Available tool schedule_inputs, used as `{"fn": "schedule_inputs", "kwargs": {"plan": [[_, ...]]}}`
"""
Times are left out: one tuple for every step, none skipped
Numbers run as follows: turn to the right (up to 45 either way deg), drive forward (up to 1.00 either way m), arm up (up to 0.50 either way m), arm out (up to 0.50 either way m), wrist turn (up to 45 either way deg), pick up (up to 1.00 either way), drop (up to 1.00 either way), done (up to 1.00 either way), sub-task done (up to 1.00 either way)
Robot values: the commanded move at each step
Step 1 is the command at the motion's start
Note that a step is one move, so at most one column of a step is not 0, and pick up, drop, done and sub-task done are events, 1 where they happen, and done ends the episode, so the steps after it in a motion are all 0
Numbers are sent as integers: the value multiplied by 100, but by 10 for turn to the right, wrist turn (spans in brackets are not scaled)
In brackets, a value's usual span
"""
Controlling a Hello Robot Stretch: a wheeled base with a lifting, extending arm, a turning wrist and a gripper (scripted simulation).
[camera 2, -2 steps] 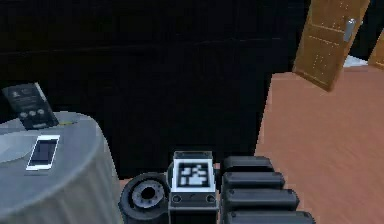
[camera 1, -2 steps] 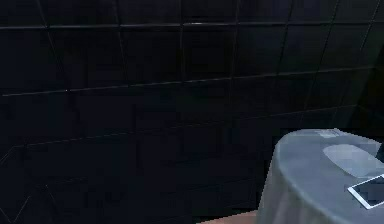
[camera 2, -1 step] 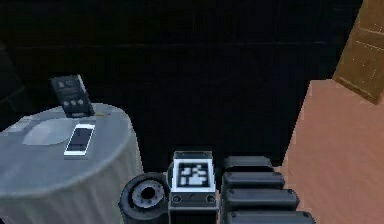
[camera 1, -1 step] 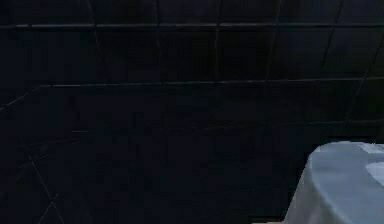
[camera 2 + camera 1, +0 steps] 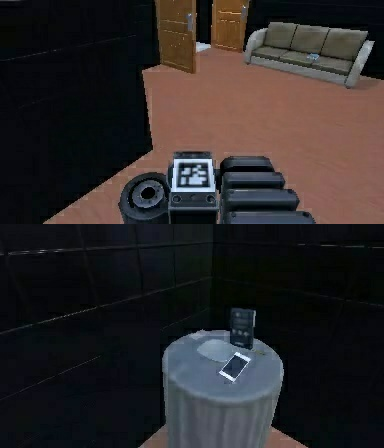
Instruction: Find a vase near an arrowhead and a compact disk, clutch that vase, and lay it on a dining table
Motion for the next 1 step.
{"fn": "schedule_inputs", "kwargs": {"plan": [[450, 0, 0, 0, 0, 0, 0, 0, 0]]}}
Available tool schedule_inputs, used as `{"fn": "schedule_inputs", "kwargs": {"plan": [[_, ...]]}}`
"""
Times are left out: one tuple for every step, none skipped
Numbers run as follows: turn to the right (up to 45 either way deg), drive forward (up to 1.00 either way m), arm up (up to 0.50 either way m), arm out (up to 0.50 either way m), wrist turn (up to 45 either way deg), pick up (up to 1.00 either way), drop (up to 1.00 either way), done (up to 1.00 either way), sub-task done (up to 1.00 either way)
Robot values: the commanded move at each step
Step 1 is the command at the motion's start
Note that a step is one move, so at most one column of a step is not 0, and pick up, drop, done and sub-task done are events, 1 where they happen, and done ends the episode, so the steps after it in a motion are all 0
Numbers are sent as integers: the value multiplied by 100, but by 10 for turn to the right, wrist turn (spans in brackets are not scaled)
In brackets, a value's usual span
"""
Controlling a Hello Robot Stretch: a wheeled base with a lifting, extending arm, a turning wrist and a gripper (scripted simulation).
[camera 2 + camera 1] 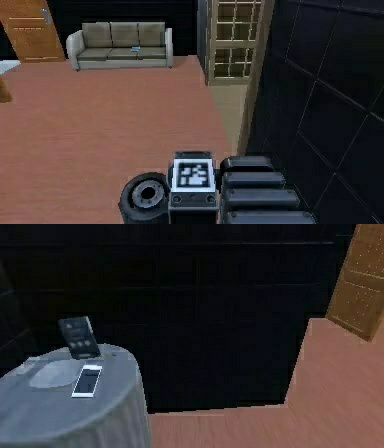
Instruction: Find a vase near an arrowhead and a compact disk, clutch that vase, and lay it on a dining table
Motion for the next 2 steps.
{"fn": "schedule_inputs", "kwargs": {"plan": [[450, 0, 0, 0, 0, 0, 0, 0, 0], [60, 0, 0, 0, 0, 0, 0, 0, 0]]}}
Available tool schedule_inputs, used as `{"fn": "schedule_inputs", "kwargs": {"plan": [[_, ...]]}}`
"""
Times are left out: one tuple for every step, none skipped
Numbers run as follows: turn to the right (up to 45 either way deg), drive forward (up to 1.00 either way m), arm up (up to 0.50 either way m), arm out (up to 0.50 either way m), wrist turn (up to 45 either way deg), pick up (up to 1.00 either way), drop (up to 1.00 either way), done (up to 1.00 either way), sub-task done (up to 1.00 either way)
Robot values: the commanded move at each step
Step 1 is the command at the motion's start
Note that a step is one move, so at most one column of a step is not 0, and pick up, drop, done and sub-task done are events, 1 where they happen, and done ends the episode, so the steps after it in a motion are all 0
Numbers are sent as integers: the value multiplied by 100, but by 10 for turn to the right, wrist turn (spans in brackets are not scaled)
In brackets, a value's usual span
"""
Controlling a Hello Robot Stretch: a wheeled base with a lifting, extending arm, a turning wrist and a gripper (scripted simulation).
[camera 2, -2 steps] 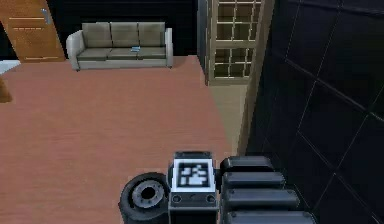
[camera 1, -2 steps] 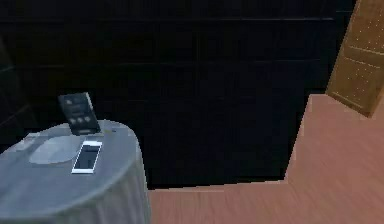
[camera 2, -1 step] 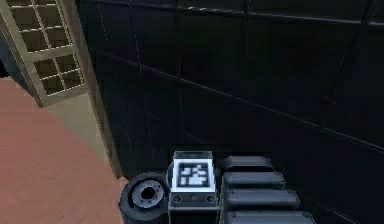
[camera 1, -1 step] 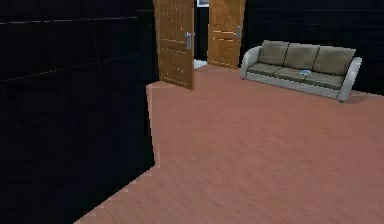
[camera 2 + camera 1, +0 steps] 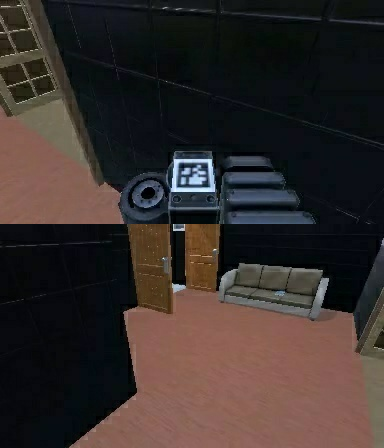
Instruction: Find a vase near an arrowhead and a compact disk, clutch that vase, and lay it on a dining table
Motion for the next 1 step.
{"fn": "schedule_inputs", "kwargs": {"plan": [[-450, 0, 0, 0, 0, 0, 0, 0, 0]]}}
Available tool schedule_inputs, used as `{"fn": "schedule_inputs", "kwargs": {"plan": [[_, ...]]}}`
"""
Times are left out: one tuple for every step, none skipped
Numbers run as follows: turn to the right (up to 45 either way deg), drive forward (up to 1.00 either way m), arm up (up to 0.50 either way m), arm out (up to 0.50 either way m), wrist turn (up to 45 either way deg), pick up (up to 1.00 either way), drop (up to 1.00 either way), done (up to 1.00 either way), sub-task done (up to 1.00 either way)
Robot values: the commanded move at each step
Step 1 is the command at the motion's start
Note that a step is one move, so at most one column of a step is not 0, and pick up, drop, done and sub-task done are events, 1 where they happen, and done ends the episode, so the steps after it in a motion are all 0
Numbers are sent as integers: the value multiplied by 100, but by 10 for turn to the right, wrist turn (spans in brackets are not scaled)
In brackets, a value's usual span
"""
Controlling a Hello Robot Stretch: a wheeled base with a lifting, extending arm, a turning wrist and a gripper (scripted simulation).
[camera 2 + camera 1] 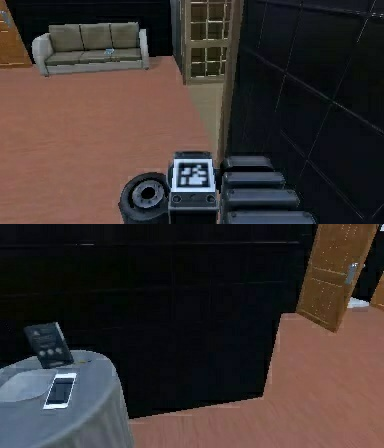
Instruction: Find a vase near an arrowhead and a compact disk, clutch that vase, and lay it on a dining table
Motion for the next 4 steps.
{"fn": "schedule_inputs", "kwargs": {"plan": [[-450, 0, 0, 0, 0, 0, 0, 0, 0], [-450, 0, 0, 0, 0, 0, 0, 0, 0], [-60, 0, 0, 0, 0, 0, 0, 0, 0], [450, 0, 0, 0, 0, 0, 0, 0, 0]]}}
